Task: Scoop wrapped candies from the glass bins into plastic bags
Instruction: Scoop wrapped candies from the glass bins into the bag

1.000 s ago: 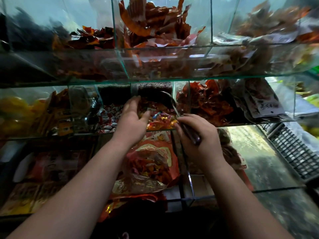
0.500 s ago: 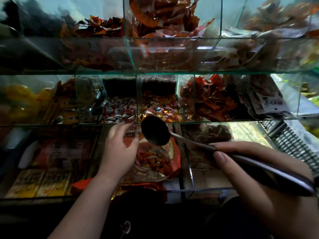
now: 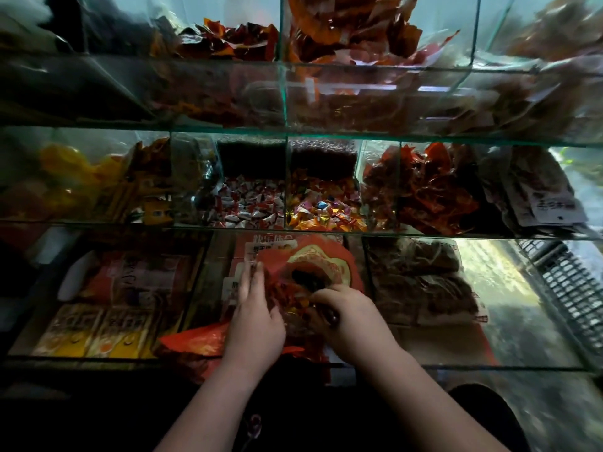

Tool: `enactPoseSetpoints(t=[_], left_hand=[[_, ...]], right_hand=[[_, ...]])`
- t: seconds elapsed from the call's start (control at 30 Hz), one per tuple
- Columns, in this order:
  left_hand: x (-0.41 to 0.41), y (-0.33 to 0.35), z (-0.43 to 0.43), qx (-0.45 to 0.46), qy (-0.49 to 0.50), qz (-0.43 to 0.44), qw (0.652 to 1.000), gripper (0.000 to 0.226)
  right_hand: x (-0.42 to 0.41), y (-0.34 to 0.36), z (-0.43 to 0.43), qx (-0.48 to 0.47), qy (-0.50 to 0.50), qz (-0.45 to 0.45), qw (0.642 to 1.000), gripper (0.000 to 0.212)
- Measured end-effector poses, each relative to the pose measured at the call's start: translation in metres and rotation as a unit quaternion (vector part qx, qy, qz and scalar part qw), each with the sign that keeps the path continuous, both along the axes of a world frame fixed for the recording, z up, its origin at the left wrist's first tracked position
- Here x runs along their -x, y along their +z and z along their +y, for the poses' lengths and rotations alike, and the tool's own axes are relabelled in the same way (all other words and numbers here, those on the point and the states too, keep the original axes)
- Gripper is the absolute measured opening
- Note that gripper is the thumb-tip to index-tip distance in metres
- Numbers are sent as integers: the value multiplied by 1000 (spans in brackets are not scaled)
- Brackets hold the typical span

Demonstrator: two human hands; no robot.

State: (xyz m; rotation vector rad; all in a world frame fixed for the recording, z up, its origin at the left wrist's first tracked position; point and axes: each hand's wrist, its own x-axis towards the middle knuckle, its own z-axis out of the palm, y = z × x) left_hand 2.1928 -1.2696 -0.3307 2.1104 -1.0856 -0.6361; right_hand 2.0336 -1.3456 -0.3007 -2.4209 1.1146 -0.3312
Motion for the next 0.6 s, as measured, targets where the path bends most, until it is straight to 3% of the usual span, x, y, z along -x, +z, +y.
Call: enactPoseSetpoints(t=[0.1, 0.2, 0.3, 0.4, 0.6], left_hand=[[0, -5, 0, -28, -17, 29, 999, 90], [1, -5, 2, -33, -22, 61, 997, 93], [-1, -8, 3, -24, -16, 63, 998, 94], [-3, -15, 4, -9, -13, 57, 998, 93], [-5, -17, 6, 8, -20, 78, 997, 94]], right_hand=[[-10, -28, -4, -47, -79, -53, 994, 19], [-13, -39, -6, -102, -169, -165, 966, 5], [-13, -34, -5, -152, -217, -238, 934, 5], [-5, -24, -6, -213, -259, -311, 889, 13], [30, -4, -3, -335, -316, -437, 772, 2]])
